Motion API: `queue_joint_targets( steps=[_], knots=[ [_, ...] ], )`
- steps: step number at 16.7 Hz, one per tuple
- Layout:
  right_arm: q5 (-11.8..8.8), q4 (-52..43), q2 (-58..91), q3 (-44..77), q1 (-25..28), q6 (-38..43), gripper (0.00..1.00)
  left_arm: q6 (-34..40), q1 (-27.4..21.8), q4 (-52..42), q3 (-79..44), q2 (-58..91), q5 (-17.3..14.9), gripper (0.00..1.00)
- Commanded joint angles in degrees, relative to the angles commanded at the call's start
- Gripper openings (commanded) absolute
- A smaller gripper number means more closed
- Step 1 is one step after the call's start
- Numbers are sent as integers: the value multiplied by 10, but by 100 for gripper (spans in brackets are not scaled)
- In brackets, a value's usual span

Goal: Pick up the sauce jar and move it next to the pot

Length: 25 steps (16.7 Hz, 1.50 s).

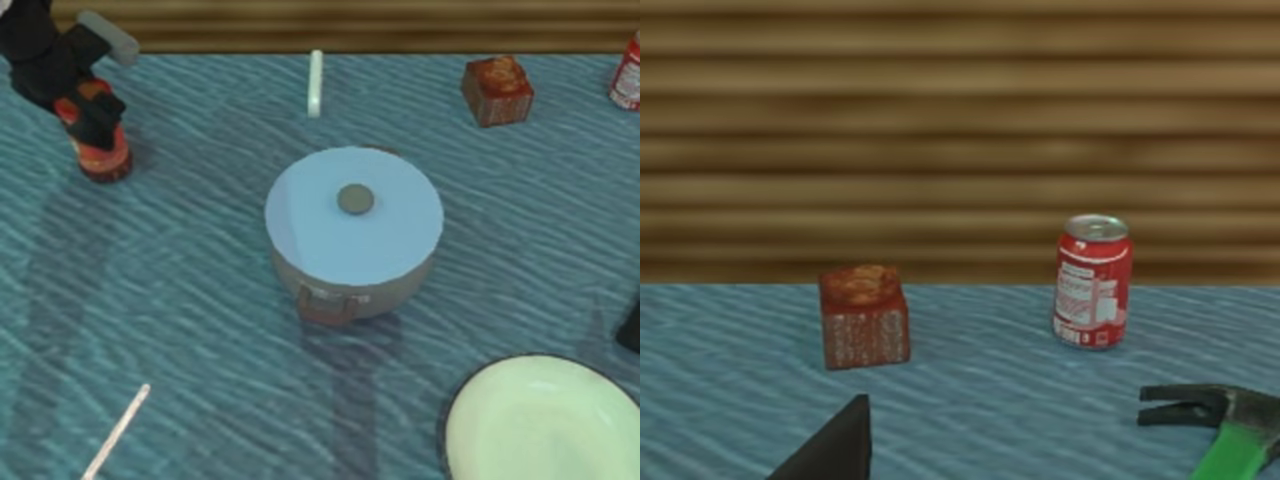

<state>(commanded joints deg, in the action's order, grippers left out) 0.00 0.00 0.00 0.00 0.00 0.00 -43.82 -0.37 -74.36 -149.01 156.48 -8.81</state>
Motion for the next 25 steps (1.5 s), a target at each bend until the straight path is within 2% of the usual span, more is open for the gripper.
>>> queue_joint_targets(
  steps=[1,2,13,22,25],
  knots=[
    [0,0,0,0,0,0,100,0,0,0,0,0,0,2],
    [0,0,0,0,0,0,100,0,0,0,0,0,0,0],
    [0,0,0,0,0,0,100,-1,3,3,22,-21,1,0],
    [0,0,0,0,0,0,100,-3,15,35,319,-281,4,0],
    [0,0,0,0,0,0,100,-3,18,40,375,-335,4,0]
  ],
)
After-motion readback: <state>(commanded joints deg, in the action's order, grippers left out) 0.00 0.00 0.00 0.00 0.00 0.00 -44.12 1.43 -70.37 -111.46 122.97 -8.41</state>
